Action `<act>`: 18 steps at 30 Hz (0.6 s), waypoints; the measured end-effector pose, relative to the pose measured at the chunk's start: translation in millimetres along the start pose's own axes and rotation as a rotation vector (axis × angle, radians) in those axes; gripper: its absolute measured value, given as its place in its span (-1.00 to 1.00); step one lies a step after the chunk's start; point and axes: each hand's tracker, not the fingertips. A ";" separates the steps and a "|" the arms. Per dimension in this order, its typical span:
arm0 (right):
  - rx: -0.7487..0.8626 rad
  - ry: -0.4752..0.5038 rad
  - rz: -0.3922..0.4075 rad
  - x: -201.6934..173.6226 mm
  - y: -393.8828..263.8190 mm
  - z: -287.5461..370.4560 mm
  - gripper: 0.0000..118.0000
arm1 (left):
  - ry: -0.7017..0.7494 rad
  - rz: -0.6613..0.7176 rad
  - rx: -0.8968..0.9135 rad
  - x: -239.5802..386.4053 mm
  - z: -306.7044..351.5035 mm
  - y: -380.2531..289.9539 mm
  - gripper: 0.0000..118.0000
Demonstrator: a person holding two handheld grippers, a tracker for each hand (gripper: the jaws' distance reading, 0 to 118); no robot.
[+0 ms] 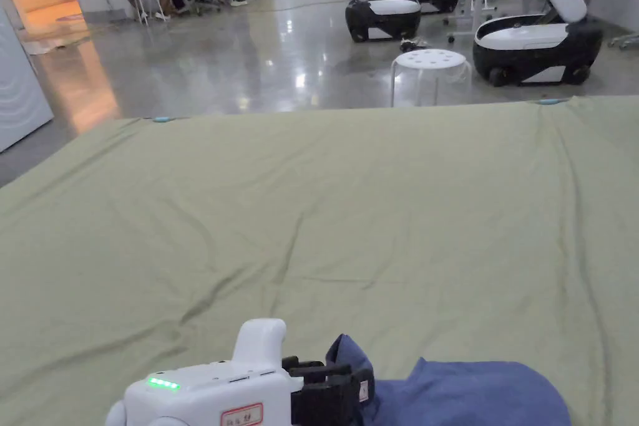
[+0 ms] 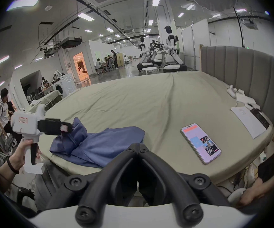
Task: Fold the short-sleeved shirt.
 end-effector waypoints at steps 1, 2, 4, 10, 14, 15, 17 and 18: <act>-0.004 0.006 -0.012 2.6 -0.5 -1.9 -1.00 | -0.009 -0.008 0.044 -10.5 13.2 2.2 0.08; -0.010 0.012 -0.019 4.2 -0.5 -3.8 -1.00 | -0.004 0.002 0.094 -13.7 27.3 5.9 0.08; -0.018 0.015 -0.019 8.6 -1.9 -7.2 -1.00 | 0.001 0.053 0.177 -21.6 46.4 8.9 0.07; -0.040 0.021 -0.010 4.8 -4.0 -11.1 -1.00 | -0.074 0.181 -0.004 -27.2 -7.5 -15.1 -0.88; -0.042 0.016 0.013 -1.0 -6.1 -3.6 -1.00 | -0.239 0.288 -0.136 -14.8 -62.3 -44.5 -0.90; -0.043 0.008 0.023 -1.9 -6.6 -3.0 -1.00 | -0.212 0.261 -0.166 -7.4 -72.1 -47.5 -0.90; -0.050 0.003 0.031 -1.9 -6.5 -3.2 -1.00 | -0.123 0.163 -0.209 10.1 -86.5 -48.8 -0.91; -0.054 0.005 0.029 -1.6 -6.3 -4.3 -1.00 | -0.138 0.159 -0.185 12.2 -83.4 -46.0 -0.91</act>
